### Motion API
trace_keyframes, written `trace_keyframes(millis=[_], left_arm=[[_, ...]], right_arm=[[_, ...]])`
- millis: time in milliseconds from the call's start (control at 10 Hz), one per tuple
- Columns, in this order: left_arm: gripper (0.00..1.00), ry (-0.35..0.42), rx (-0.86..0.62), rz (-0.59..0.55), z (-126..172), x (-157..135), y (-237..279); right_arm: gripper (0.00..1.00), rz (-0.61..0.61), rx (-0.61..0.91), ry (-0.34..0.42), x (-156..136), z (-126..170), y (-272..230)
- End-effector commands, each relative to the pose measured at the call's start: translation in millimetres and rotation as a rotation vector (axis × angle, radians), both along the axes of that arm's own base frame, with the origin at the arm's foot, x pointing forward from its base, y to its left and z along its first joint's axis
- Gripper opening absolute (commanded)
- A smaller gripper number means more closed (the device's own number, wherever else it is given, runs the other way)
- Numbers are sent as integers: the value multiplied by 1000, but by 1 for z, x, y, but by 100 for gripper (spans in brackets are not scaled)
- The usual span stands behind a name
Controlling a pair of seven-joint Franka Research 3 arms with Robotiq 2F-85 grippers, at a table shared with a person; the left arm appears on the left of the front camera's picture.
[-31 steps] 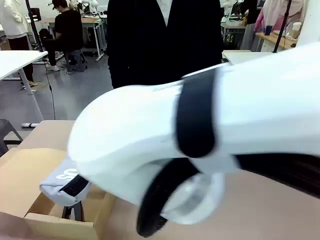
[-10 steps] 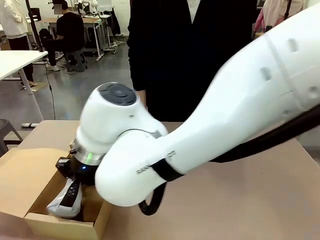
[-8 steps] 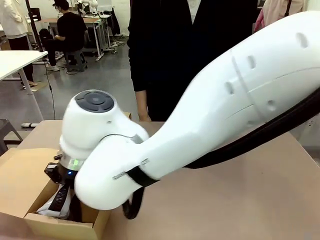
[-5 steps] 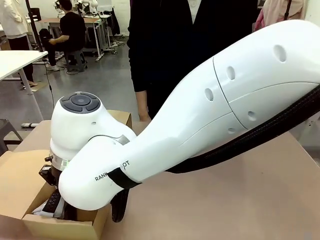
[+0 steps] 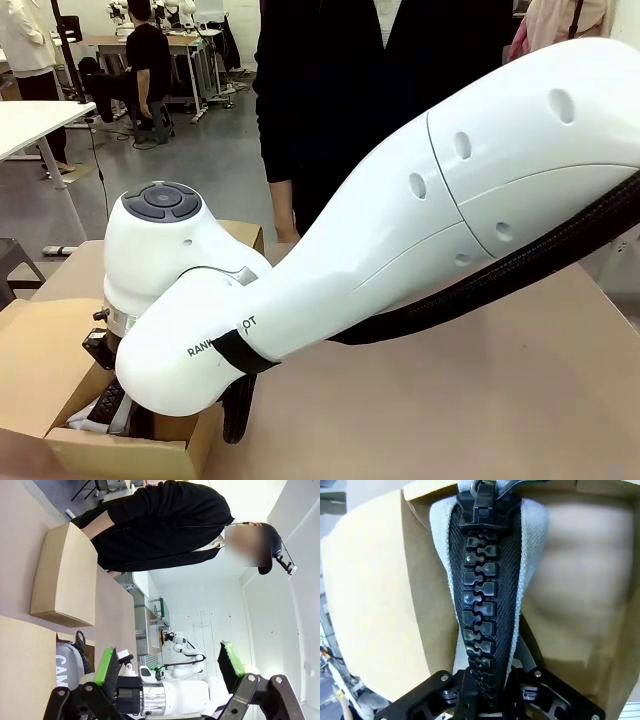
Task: Place items inside the box.
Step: Pick up a Pencil pouch or Stapler and place it inside the Mailer Box closest to the robot.
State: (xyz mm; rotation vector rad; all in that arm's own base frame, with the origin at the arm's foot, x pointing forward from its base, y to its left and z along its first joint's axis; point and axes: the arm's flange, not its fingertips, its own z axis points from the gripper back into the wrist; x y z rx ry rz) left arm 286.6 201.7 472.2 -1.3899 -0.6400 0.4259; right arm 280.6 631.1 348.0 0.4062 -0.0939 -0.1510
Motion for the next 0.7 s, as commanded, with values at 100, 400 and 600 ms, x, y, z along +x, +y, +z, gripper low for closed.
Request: trace_keyframes(millis=[100,400,600], left_arm=[[100,-26,-6,3,-1,-3,-4],[100,-26,-6,3,-1,-3,-4],[100,-26,-6,3,-1,-3,-4]], right_arm=[[100,10,-18,-2,0,5,-5],[86,-1,-3,-2,2,12,-16],[100,5,3,4,2,19,-27]])
